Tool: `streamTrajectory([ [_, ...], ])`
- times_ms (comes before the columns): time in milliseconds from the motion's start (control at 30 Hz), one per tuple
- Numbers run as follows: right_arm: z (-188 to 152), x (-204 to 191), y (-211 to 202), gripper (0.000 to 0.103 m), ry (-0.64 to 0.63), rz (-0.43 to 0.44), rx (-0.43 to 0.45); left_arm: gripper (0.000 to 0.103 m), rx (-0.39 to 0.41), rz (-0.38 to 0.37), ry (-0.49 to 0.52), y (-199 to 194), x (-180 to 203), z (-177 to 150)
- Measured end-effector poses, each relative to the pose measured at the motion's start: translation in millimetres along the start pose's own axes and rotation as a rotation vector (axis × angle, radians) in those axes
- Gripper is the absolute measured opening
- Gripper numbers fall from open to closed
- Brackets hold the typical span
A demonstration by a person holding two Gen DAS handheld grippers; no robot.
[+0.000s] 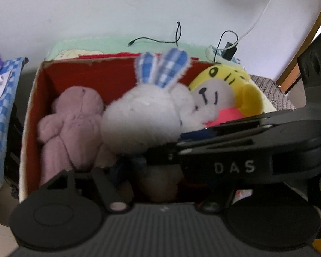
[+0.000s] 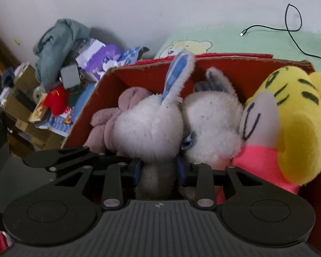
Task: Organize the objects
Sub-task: 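Lower the bunny into the box and open the right gripper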
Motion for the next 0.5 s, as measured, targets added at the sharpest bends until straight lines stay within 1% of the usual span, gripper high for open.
streamTrajectory([
  [100, 1.1, -1.5, 3.0, 0.035, 0.009, 0.0, -0.004, 0.07, 0.001, 0.016, 0.026, -2.3, 0.5, -1.0],
  [200, 1.0, -3.9, -4.4, 0.037, -0.014, -0.002, 0.022, 0.07, 0.002, -0.003, 0.026, -2.0, 1.6, -0.1],
  [300, 5.1, -7.2, -15.5, 0.041, -0.022, 0.001, 0.06, 0.07, -0.003, -0.021, 0.014, -3.3, 0.1, -1.0],
  [367, 8.3, -7.8, -22.2, 0.045, -0.013, 0.01, 0.085, 0.072, -0.003, -0.035, 0.009, -4.2, 0.9, -1.7],
  [400, 9.4, -7.7, -24.6, 0.049, -0.008, 0.017, 0.09, 0.074, -0.006, -0.044, 0.008, -4.3, 1.9, -2.4],
  [433, 10.0, -8.0, -26.4, 0.051, -0.007, 0.025, 0.091, 0.074, -0.008, -0.044, 0.008, -3.8, 2.5, -2.8],
  [500, 12.8, -7.5, -30.0, 0.052, 0.003, 0.03, 0.114, 0.074, -0.008, -0.036, 0.012, -4.2, 3.0, -3.1],
])
Point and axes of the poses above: each gripper's, at about its wrist camera, not at the fingertips, and y roughly the way its jaws point, x to its right, z to its top, the point moved 9 cm from there along y, roughly the way its jaws point, and after that the axes turned 4 degrees about -x, right-handed, at the moved point
